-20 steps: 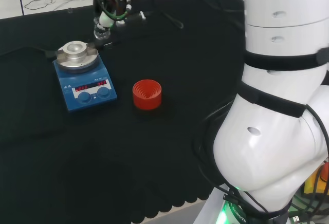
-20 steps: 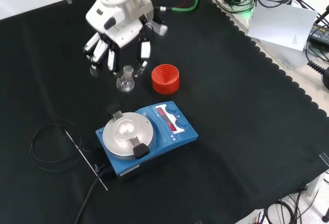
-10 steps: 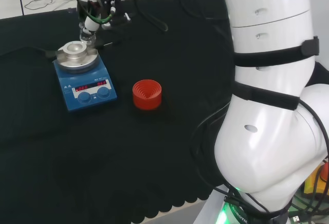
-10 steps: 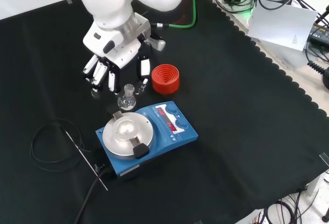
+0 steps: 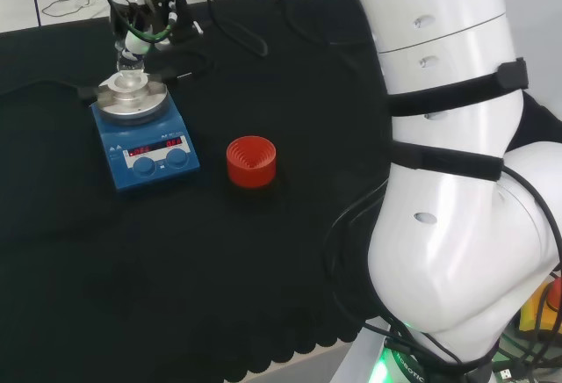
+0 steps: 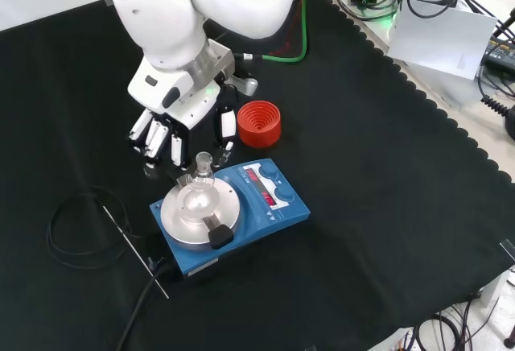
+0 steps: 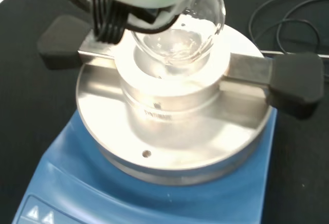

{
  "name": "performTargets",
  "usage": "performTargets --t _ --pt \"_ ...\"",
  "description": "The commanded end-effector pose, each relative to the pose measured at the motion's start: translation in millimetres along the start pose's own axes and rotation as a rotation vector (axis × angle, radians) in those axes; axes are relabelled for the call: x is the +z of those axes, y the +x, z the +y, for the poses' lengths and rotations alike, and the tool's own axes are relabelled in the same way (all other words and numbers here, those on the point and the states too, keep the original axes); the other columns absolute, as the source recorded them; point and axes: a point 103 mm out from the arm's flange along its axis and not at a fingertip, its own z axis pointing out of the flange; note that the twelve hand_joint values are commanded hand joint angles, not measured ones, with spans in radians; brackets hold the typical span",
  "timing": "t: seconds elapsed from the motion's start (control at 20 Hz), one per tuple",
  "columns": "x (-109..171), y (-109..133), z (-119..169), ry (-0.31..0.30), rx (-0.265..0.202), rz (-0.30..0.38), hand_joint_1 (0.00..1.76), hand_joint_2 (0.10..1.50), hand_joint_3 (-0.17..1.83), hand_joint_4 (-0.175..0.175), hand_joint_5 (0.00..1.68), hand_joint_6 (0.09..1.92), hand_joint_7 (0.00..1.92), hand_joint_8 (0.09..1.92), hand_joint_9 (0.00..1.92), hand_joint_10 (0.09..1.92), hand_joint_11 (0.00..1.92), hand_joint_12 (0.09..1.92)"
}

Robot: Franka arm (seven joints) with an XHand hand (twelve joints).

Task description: Place the round-bottom flask on the heater.

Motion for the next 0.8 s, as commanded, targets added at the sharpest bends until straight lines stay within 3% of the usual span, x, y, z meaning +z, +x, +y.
performTargets --t 0.05,0.8 --pt "9.9 8.4 8.6 0.03 -0.022 -0.005 1.11 0.66 0.77 0.094 1.15 0.94 0.36 0.69 0.6 0.63 0.18 1.41" --pt "19.7 1.7 15.2 0.036 -0.016 0.009 1.11 0.66 0.77 0.098 1.15 0.94 0.36 0.69 0.6 0.63 0.18 1.4"
